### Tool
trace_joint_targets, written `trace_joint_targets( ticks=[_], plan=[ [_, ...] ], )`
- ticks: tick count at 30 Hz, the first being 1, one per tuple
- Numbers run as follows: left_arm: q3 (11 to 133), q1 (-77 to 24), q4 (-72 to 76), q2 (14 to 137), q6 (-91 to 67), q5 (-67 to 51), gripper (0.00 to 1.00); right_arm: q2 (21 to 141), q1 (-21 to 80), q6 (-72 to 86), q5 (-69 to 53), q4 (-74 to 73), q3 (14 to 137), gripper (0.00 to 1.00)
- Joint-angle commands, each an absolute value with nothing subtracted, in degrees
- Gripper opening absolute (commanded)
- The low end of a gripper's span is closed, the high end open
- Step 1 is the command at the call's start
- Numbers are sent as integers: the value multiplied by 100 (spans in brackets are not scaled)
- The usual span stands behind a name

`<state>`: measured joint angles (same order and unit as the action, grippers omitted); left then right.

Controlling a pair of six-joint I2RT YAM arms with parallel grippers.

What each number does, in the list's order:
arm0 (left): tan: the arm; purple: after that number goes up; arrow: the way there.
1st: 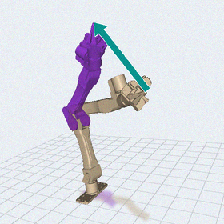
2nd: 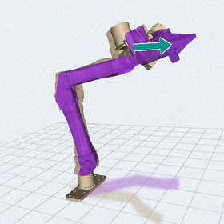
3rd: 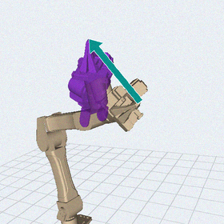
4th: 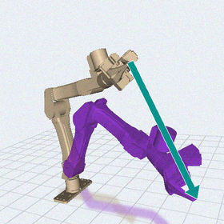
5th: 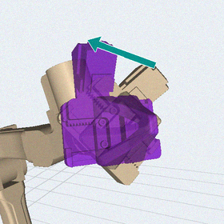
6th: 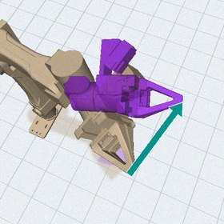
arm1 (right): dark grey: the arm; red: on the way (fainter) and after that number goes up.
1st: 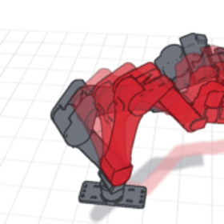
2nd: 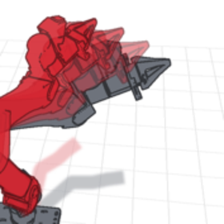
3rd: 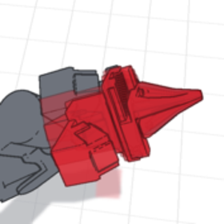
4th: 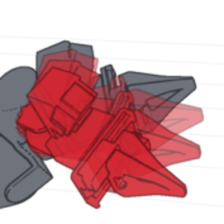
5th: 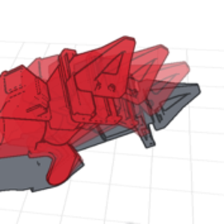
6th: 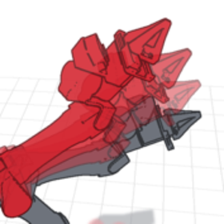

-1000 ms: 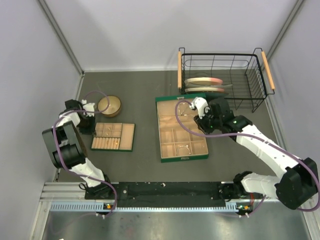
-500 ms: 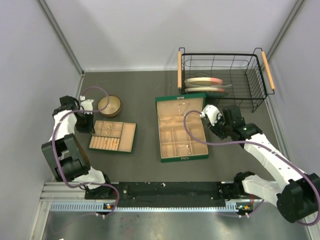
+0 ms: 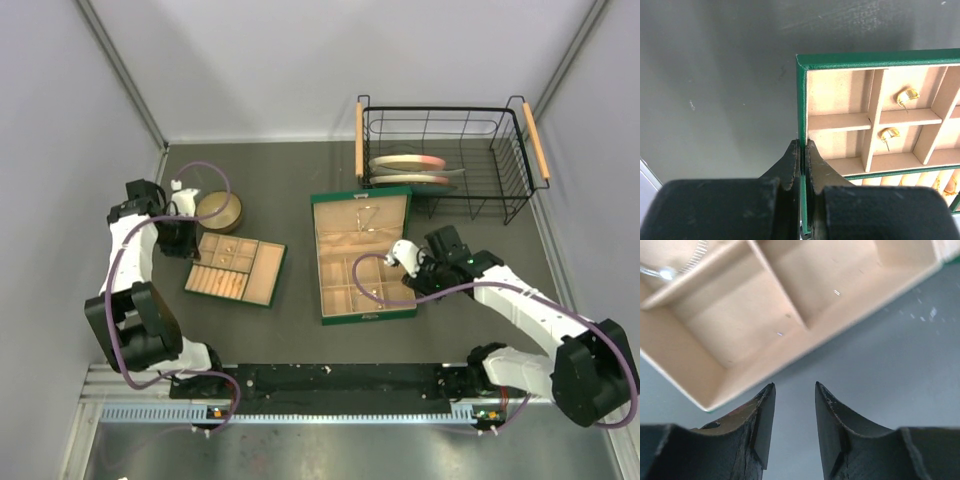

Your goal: Organize the mixed jewelry

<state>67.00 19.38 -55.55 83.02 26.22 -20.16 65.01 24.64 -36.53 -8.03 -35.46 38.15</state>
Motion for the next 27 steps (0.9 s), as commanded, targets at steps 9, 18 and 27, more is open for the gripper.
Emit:
trace_joint_targets(
  ticks=[9, 18, 27],
  plan=[
    [7040, 1565, -6126, 7770, 2531, -2347, 0, 7039, 3585, -3174, -1336, -3533, 4516, 38],
    [7093, 1363, -6460, 7471, 2663, -2329, 0, 7804, 4078, -2672, -1371, -3331, 5281, 36],
    [6926, 458, -6205, 7523, 2101, -2101, 0, 8060, 4342, -2330, -1582, -3191, 5598, 36]
  ],
)
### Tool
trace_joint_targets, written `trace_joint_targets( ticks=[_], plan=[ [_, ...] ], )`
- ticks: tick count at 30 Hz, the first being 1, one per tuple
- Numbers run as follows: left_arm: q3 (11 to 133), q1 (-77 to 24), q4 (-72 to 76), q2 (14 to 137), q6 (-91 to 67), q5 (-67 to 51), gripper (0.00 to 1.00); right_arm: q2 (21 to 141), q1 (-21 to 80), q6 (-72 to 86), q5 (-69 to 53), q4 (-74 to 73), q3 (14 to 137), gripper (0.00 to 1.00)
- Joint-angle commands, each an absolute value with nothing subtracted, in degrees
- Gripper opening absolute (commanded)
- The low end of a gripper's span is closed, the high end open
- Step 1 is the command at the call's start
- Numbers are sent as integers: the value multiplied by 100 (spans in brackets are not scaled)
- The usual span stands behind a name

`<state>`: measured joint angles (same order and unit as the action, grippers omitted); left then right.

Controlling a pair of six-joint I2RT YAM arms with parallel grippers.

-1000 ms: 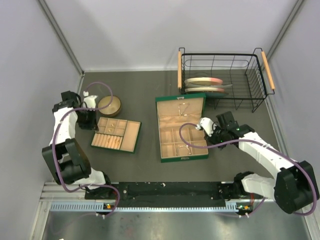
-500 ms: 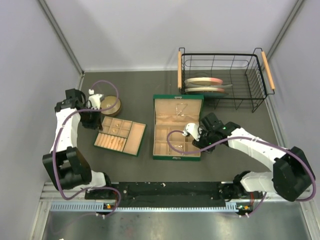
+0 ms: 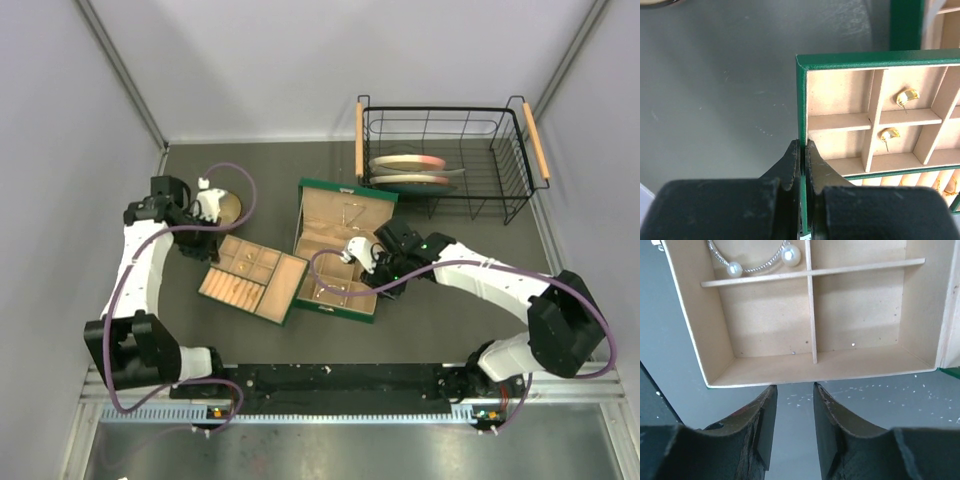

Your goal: Organize the mixed jewelry

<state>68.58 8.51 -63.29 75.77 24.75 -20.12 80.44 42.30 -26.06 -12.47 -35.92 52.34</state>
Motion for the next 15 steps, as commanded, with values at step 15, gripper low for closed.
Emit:
trace_joint_targets(
  ticks=[15],
  plan=[
    [7365, -1283, -5757, 8393, 897, -1582, 0, 7085, 3824, -1951, 465, -3103, 5563, 34]
  ],
)
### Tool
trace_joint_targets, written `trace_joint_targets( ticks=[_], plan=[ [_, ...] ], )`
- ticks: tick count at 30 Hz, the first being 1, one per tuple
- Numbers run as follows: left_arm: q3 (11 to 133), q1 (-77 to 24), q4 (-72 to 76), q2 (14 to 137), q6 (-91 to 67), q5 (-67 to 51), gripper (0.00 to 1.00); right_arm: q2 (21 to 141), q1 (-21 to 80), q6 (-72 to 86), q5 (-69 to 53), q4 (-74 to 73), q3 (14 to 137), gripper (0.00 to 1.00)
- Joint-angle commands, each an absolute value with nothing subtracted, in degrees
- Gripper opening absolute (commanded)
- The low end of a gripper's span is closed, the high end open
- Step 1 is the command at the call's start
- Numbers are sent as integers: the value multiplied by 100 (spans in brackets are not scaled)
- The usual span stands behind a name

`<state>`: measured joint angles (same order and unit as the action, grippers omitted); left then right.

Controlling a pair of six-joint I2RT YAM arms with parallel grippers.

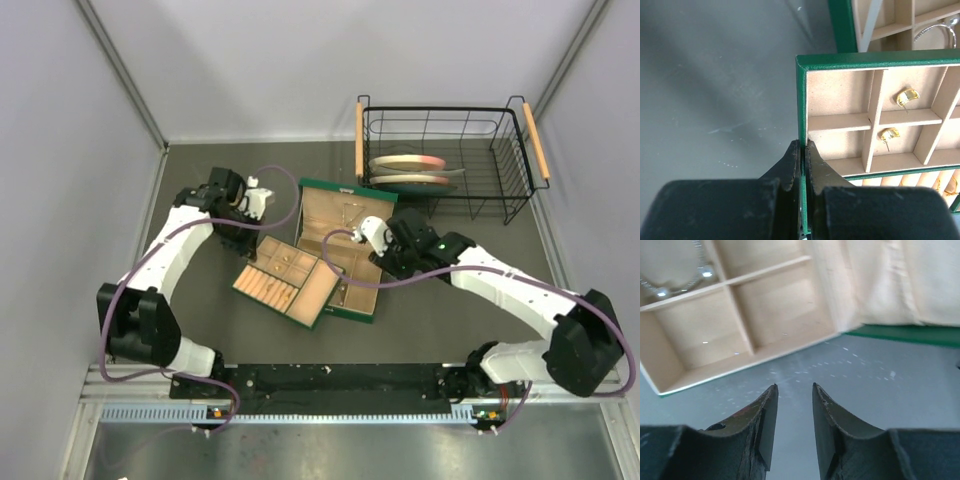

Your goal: Organize the mixed jewelry

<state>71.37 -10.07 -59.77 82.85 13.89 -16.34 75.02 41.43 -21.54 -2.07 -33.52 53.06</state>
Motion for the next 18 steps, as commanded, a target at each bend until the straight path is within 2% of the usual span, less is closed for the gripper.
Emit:
trace_joint_targets(
  ticks=[1, 7, 18],
  plan=[
    [7365, -1362, -5722, 8437, 766, -1582, 0, 6997, 3632, -1951, 501, -3094, 5563, 34],
    [7444, -1704, -5573, 8666, 352, -1327, 0, 6645, 3182, -1995, 624, -3138, 5476, 35],
    [7532, -2337, -5467, 8578, -412, -905, 0, 6724, 2760, -1995, 405, -3094, 5273, 35]
  ],
)
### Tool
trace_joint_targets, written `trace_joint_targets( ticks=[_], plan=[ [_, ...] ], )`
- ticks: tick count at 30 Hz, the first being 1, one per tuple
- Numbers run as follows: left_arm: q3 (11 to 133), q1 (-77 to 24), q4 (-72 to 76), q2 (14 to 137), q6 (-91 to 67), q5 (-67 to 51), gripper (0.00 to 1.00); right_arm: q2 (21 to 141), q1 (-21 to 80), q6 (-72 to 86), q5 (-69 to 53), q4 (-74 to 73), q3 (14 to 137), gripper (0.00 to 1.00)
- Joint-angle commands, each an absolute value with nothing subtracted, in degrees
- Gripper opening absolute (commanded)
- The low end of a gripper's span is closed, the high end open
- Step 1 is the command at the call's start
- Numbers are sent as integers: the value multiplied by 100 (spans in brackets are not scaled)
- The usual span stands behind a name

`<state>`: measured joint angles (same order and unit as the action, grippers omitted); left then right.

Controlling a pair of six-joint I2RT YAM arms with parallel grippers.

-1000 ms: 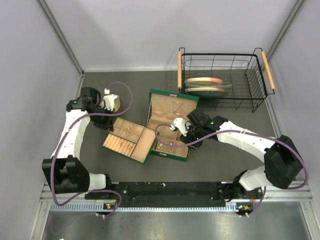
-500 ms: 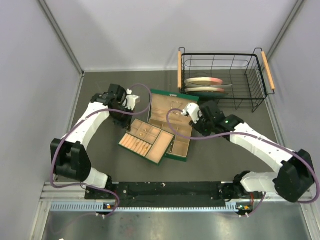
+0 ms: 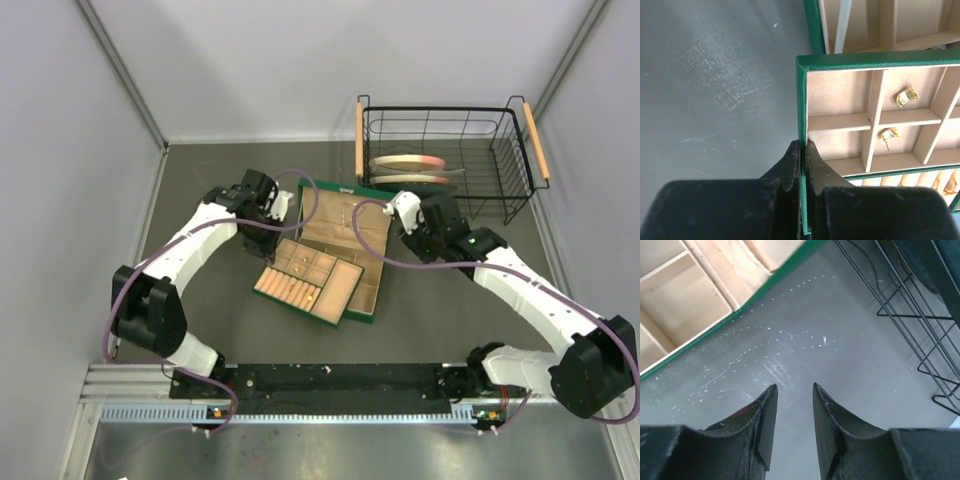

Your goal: Organize the mixed jewelry

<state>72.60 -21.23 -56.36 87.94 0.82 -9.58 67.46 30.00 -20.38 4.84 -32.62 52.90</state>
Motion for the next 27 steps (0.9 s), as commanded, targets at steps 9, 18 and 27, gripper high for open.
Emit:
trace_joint_targets(
  ticks=[9, 18, 27],
  plan=[
    [7734, -2662, -5502, 8402, -615, -1222, 0, 6732, 2505, -2048, 343, -3067, 5168, 35],
    [8050, -2988, -5537, 8674, -712, -1134, 0, 6741, 2452, -2048, 325, -3067, 5168, 35],
    [8393, -3006, -5476, 9184, -958, -1178, 0, 6671, 2452, -2039, 237, -3067, 5089, 35]
  ],
)
